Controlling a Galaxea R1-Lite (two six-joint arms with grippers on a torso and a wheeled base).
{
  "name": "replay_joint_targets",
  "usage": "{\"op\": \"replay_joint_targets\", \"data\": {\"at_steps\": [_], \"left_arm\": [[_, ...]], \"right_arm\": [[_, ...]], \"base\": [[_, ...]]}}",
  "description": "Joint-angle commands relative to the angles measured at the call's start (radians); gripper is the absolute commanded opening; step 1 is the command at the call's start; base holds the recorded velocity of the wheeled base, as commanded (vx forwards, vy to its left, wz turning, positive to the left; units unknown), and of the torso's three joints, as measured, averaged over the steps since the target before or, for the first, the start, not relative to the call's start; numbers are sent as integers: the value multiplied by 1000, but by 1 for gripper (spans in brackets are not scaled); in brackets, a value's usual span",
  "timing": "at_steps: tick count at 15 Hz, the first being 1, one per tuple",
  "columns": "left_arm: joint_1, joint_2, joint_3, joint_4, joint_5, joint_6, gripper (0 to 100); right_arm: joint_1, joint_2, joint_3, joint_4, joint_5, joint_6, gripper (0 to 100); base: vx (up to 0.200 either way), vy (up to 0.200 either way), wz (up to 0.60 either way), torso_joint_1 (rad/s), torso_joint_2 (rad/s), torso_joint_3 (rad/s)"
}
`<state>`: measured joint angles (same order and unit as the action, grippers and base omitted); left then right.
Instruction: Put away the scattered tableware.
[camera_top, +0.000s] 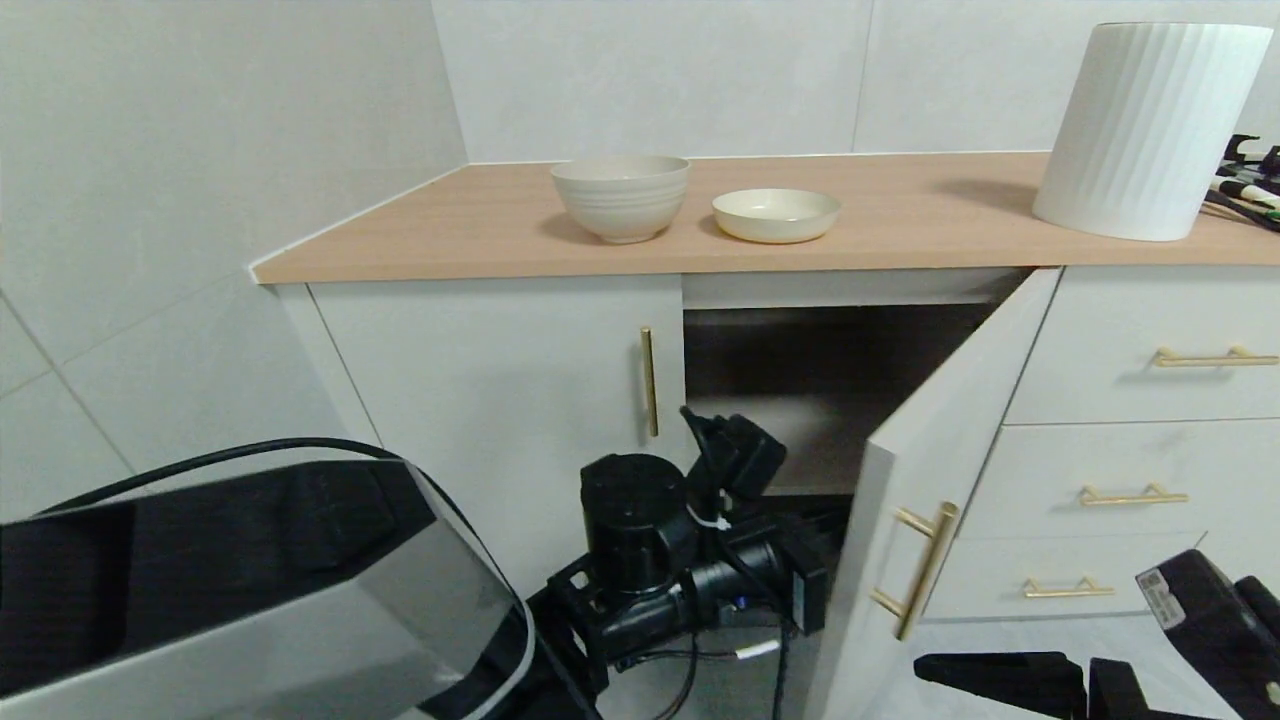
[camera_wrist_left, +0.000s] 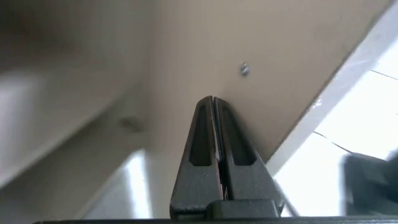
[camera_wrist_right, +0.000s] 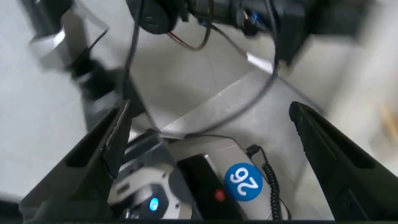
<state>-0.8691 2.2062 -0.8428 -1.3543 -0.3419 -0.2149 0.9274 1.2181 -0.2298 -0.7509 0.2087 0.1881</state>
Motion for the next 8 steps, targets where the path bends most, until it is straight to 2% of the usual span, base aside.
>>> {"op": "replay_joint_targets", "data": {"at_steps": [1,2,3,4,5,8], "left_arm": [[-110,-5,-29,3,1,0,0],[-142,-5,-35,4,0,0,0],[-203,-8,-36,10,0,0,0],[-209,-10,-33,9,1,0,0],[-205,-14,-29,9,3,0,0],[-93,-39,11,4,44,0,0]], "right_arm": [[7,-26,24,-1,28,-24,100],[7,-31,29,-1,43,-30,100],[7,-43,40,-1,81,-35,100],[7,-45,40,-1,90,-35,100],[7,-45,40,-1,90,-35,100],[7,-45,37,-1,86,-35,100]], "base": [[0,0,0,0,0,0],[0,0,0,0,0,0],[0,0,0,0,0,0],[0,0,0,0,0,0],[0,0,0,0,0,0],[0,0,0,0,0,0]]}}
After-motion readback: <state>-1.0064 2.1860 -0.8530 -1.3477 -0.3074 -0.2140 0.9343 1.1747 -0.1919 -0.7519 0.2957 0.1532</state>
